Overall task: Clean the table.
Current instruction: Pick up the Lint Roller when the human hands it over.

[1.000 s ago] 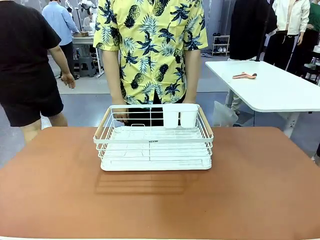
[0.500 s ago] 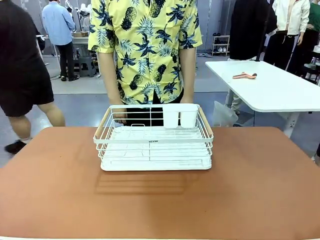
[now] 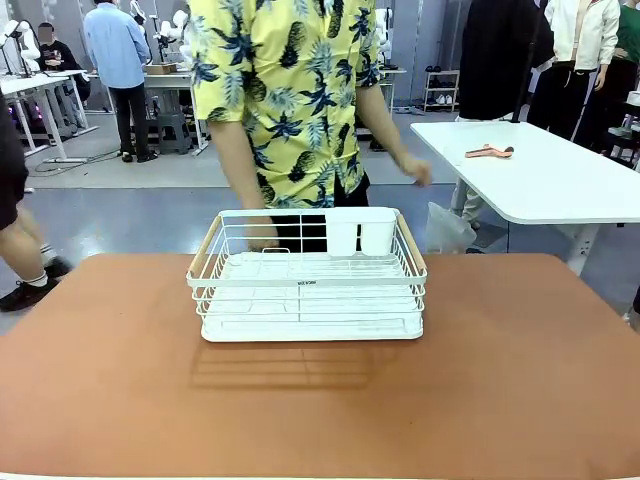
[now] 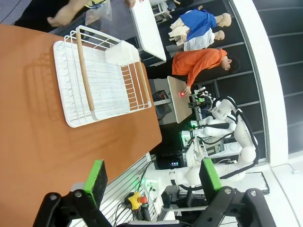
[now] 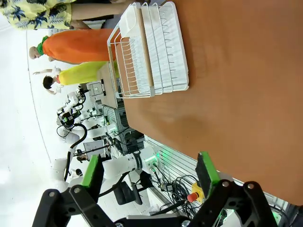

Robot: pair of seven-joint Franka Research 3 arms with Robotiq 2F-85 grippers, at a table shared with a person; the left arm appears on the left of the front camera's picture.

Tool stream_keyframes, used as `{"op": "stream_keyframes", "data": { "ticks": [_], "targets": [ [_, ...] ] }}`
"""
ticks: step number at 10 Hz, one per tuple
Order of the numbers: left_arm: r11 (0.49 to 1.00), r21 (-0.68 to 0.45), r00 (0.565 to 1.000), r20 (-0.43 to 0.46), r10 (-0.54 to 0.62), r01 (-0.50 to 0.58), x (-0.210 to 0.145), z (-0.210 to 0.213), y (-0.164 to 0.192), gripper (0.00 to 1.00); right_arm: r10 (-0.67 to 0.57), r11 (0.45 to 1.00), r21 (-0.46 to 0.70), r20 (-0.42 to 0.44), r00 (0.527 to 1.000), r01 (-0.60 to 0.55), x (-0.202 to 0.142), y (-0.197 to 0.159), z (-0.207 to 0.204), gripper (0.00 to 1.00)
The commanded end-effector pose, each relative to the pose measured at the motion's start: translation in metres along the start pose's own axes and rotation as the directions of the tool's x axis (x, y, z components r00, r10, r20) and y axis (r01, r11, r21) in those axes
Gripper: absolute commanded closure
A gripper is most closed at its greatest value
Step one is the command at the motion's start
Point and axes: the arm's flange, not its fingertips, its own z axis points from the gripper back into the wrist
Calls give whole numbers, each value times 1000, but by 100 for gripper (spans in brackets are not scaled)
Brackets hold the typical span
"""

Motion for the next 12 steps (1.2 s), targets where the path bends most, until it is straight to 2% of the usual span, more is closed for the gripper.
{"op": "stream_keyframes", "data": {
  "ticks": [1,12],
  "targets": [
    [1000,-7,1000,5,-3,3,-2,2,0,0,-2,1000,-5,8,1000,2,0,1,0,0],
    [1000,-7,1000,5,-3,3,-2,2,0,0,-2,1000,-5,8,1000,2,0,1,0,0]
  ]
}}
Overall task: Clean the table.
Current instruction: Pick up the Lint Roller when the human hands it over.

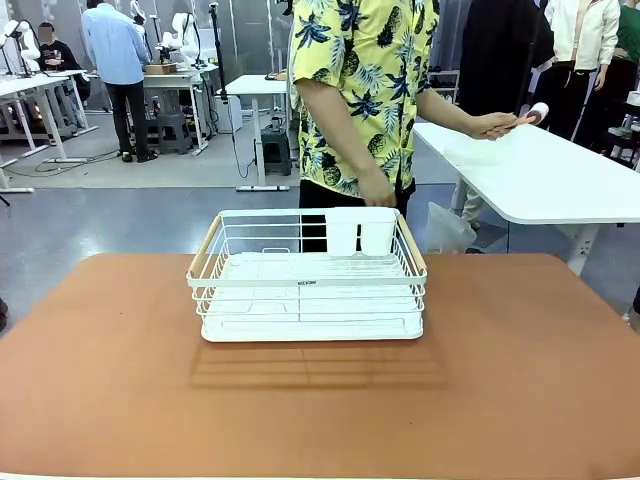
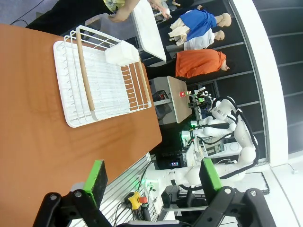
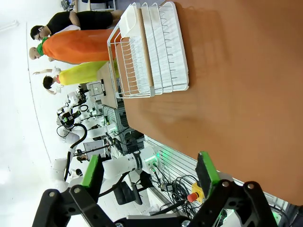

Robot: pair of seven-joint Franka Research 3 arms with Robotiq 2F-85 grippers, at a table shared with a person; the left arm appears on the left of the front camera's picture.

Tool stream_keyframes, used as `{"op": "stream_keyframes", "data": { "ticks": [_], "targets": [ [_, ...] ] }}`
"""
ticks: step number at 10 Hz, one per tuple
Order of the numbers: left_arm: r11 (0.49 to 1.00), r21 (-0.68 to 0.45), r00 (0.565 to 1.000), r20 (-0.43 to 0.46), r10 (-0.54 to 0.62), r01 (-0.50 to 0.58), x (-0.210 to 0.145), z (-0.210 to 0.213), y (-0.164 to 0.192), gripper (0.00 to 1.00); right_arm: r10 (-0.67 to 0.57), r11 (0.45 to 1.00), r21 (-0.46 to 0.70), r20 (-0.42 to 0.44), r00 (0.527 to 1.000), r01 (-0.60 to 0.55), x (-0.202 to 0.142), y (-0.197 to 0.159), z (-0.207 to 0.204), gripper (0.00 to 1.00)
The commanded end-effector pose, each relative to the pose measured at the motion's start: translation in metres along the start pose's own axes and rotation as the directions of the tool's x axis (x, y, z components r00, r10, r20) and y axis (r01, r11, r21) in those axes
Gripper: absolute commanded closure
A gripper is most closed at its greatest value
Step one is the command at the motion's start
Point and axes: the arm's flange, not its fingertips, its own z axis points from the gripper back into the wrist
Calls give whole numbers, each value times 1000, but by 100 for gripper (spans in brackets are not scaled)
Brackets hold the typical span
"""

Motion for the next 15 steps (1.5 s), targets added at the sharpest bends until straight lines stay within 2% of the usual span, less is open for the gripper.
{"op": "stream_keyframes", "data": {
  "ticks": [1,15],
  "targets": [
    [1000,-7,1000,5,-3,3,-2,2,0,0,-2,1000,-5,8,1000,2,0,1,0,0],
    [1000,-7,1000,5,-3,3,-2,2,0,0,-2,1000,-5,8,1000,2,0,1,0,0]
  ]
}}
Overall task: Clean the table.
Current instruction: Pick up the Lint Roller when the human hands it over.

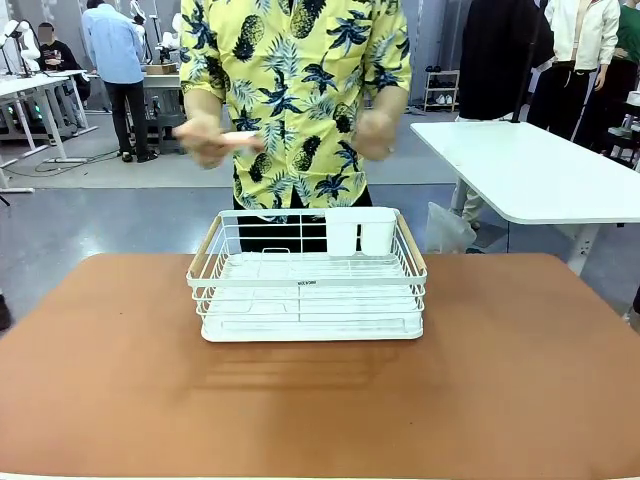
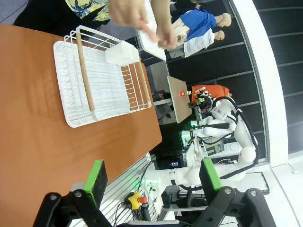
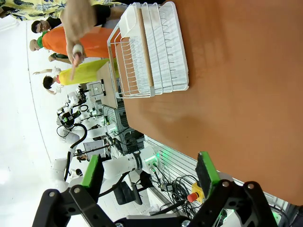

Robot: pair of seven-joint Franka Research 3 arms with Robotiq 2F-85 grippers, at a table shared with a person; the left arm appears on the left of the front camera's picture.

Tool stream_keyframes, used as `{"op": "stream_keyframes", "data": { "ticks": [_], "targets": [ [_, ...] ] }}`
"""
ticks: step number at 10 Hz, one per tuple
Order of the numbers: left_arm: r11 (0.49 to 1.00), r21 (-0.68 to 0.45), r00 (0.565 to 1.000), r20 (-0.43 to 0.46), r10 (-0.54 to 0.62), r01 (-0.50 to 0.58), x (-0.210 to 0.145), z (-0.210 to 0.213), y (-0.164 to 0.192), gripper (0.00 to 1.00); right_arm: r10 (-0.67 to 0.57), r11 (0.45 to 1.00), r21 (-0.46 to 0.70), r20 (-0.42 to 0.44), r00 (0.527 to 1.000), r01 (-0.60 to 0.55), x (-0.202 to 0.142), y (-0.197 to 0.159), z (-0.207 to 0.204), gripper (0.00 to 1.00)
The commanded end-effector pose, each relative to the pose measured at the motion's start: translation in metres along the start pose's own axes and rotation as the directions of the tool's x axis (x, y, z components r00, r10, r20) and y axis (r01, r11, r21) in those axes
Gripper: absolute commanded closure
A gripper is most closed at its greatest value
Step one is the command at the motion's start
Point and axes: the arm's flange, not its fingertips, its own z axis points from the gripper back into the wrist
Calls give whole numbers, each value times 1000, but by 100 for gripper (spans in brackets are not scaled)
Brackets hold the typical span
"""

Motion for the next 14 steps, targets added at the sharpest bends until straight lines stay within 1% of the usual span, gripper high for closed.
{"op": "stream_keyframes", "data": {
  "ticks": [1,14],
  "targets": [
    [1000,-7,1000,5,-3,3,-2,2,0,0,-2,1000,-5,8,1000,2,0,1,0,0],
    [1000,-7,1000,5,-3,3,-2,2,0,0,-2,1000,-5,8,1000,2,0,1,0,0]
  ]
}}
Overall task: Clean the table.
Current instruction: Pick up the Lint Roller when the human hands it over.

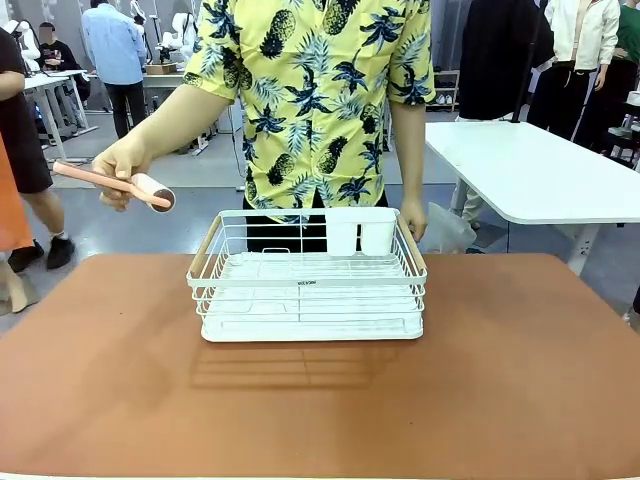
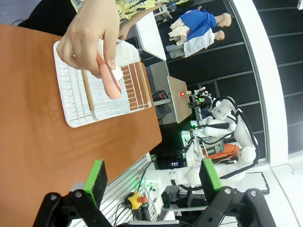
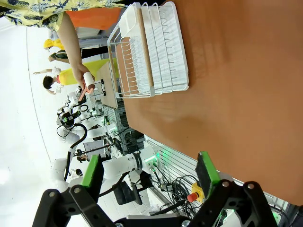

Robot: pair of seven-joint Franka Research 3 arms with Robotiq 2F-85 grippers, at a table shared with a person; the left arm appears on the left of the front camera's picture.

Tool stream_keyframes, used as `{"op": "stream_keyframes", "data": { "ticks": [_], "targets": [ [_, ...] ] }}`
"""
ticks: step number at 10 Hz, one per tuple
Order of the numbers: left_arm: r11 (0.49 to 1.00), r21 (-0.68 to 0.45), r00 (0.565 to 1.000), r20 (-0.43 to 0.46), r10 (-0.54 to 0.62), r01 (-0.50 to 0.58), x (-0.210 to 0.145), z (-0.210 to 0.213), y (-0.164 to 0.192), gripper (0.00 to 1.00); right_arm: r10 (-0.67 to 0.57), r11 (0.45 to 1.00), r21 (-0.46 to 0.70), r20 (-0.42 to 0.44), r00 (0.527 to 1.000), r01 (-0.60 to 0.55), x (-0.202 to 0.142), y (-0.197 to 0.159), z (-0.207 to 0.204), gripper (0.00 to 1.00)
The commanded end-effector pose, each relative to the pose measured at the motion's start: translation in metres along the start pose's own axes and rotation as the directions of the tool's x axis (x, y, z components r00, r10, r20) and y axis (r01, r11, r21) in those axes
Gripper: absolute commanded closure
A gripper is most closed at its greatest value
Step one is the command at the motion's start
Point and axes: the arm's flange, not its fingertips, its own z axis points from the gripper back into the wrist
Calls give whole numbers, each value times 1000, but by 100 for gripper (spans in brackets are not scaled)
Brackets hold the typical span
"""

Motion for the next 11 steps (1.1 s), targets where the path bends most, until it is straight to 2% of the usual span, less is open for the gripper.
{"op": "stream_keyframes", "data": {
  "ticks": [1,3,4,5,6,7,9,11],
  "targets": [
    [1000,-7,1000,5,-3,3,-2,2,0,0,-2,1000,-5,8,1000,2,0,1,0,0],
    [1000,0,1000,0,0,0,0,0,0,0,-2,1000,-5,8,1000,2,0,1,0,0],
    [988,103,993,4,117,-117,3,-4,-9,0,-2,1000,-5,8,1000,2,0,1,0,0],
    [970,155,982,25,186,-188,3,-9,-19,0,-2,1000,-5,8,1000,2,0,1,0,0],
    [929,224,956,59,288,-294,5,-19,-27,0,-2,1000,-5,8,1000,2,0,1,0,0],
    [863,276,906,109,409,-422,11,-31,-33,0,-2,1000,-5,8,1000,2,0,1,0,0],
    [795,332,861,184,474,-508,19,-58,-38,0,-2,1000,-5,8,1000,2,0,1,0,0],
    [746,313,809,235,539,-588,16,-85,-26,0,-2,1000,-5,8,1000,2,0,1,0,0]
  ]
}}
